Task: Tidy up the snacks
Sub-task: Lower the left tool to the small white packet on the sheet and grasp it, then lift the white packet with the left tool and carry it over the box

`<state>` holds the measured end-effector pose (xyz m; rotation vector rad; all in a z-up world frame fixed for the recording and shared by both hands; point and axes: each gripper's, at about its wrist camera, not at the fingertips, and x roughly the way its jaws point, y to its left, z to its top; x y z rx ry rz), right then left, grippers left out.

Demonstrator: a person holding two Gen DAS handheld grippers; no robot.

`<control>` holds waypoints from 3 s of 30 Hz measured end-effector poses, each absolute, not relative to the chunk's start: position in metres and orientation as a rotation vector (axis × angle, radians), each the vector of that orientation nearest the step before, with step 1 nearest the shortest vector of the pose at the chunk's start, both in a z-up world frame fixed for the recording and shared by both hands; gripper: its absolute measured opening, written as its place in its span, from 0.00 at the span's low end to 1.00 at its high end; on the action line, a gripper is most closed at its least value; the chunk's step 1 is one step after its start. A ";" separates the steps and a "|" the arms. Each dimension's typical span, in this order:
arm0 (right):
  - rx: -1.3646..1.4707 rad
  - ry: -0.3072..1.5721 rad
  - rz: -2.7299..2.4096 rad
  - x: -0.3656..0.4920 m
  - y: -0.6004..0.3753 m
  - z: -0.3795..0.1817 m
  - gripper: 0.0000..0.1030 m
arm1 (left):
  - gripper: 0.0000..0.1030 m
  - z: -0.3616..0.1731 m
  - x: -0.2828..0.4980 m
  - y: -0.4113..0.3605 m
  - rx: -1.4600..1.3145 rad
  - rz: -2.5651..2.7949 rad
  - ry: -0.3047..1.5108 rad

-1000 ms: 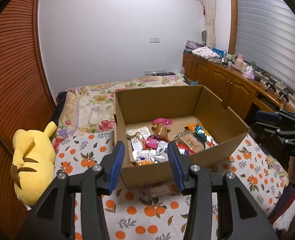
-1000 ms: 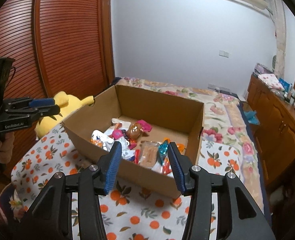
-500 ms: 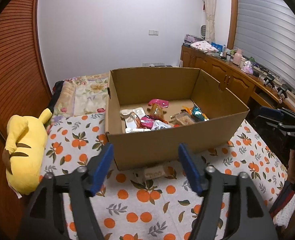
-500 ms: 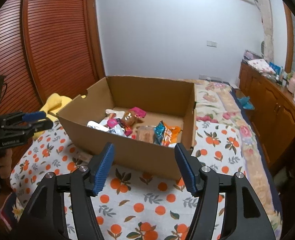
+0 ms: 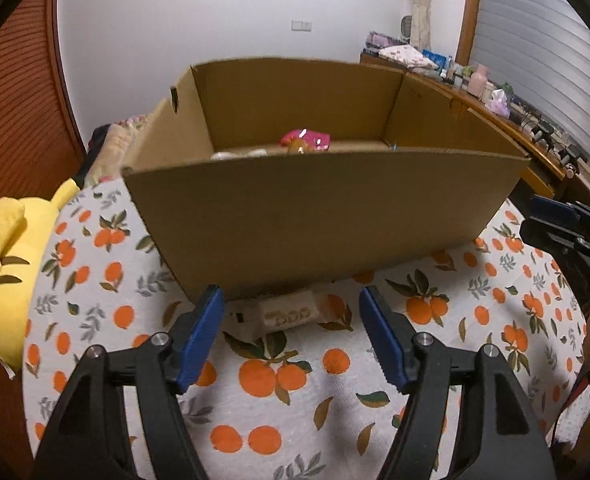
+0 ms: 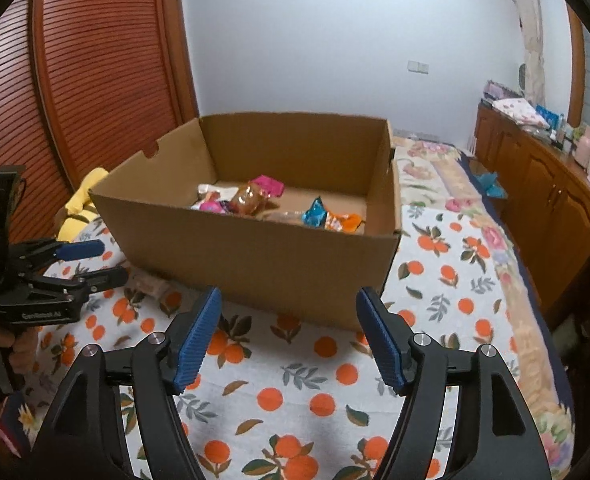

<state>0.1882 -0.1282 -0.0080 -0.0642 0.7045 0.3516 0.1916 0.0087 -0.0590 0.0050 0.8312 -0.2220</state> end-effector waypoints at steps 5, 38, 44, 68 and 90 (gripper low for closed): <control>-0.057 0.722 0.363 0.192 -0.127 -0.020 0.70 | 0.64 -0.075 0.202 0.004 -0.003 -0.218 0.877; -0.080 0.786 0.390 0.187 -0.115 -0.044 0.70 | 0.46 -0.096 0.180 0.011 -0.019 -0.224 0.894; -0.080 0.780 0.392 0.185 -0.112 -0.041 0.70 | 0.46 -0.078 0.161 0.015 -0.024 -0.235 0.857; -0.078 0.620 0.434 0.190 -0.108 0.022 0.72 | 0.47 0.026 0.169 -0.002 0.024 -0.286 0.654; -0.087 0.587 0.453 0.256 -0.105 0.034 0.74 | 0.47 0.021 0.258 -0.026 0.040 -0.291 0.697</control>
